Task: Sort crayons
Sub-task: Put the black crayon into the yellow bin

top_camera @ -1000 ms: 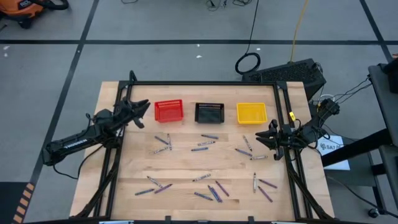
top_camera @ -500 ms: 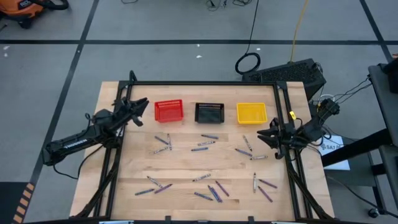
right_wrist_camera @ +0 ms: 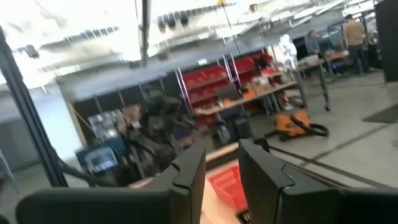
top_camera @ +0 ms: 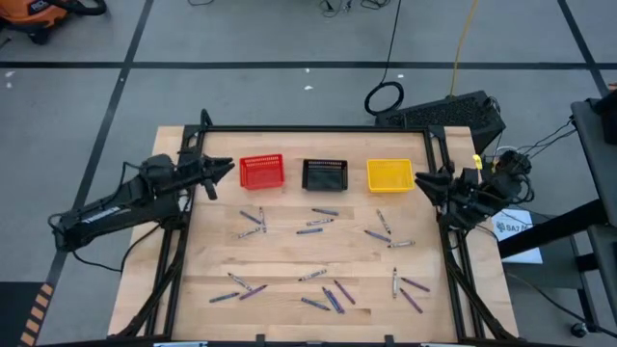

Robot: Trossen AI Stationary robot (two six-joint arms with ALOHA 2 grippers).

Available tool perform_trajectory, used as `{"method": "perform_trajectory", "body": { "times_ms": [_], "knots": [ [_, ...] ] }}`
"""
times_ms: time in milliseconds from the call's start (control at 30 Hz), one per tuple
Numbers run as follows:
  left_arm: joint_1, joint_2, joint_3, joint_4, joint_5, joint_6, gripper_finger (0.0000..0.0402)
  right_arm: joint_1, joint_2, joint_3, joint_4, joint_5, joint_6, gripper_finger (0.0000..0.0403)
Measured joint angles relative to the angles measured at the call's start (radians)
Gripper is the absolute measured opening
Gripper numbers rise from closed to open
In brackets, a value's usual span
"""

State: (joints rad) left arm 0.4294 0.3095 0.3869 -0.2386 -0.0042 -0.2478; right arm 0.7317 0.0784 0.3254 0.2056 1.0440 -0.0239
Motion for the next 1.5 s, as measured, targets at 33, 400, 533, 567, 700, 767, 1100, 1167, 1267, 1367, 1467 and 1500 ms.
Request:
{"method": "perform_trajectory", "body": {
  "times_ms": [33, 400, 533, 567, 700, 767, 1100, 1167, 1267, 1367, 1467, 1500],
  "knots": [
    [0.0, 0.024, 0.016, -0.017, 0.001, 0.0, 0.0092, 0.0, 0.015, 0.02, -0.032, 0.006, 0.016, 0.0084],
    [0.0, 0.262, 0.095, -0.043, 0.002, 0.085, 0.0092, 0.0, 0.237, 0.191, -0.197, 0.27, 0.159, 0.0084],
    [0.0, 0.293, 0.135, -0.039, 0.002, 0.122, 0.0092, -0.004, 0.285, 0.218, -0.196, 0.348, 0.161, 0.0084],
    [0.0, 0.296, 0.144, -0.04, 0.002, 0.129, 0.0092, -0.009, 0.293, 0.221, -0.195, 0.352, 0.162, 0.0084],
    [0.0, 0.298, 0.163, -0.038, 0.002, 0.136, 0.0092, -0.033, 0.315, 0.224, -0.197, 0.342, 0.138, 0.0085],
    [0.0, 0.299, 0.163, -0.04, 0.002, 0.155, 0.0092, -0.041, 0.327, 0.224, -0.196, 0.34, 0.104, 0.009],
    [0.0, 0.304, 0.163, -0.03, 0.002, 0.135, 0.0093, -0.059, 0.356, 0.224, -0.185, 0.218, 0.031, 0.0134],
    [0.0, 0.304, 0.163, -0.019, 0.002, 0.112, 0.0093, -0.059, 0.351, 0.226, -0.146, 0.209, 0.03, 0.0136],
    [0.0, 0.304, 0.163, -0.015, 0.005, 0.098, 0.0093, -0.059, 0.349, 0.268, -0.149, 0.21, 0.03, 0.0137],
    [0.0, 0.31, 0.164, -0.016, 0.068, 0.097, 0.0093, -0.059, 0.357, 0.346, -0.195, 0.211, 0.019, 0.0137],
    [0.0, 0.34, 0.184, -0.075, 0.114, 0.097, 0.0093, -0.059, 0.383, 0.437, -0.253, 0.211, 0.008, 0.0137],
    [0.0, 0.359, 0.203, -0.117, 0.113, 0.099, 0.0093, -0.059, 0.395, 0.468, -0.286, 0.211, 0.014, 0.0137]
  ]
}}
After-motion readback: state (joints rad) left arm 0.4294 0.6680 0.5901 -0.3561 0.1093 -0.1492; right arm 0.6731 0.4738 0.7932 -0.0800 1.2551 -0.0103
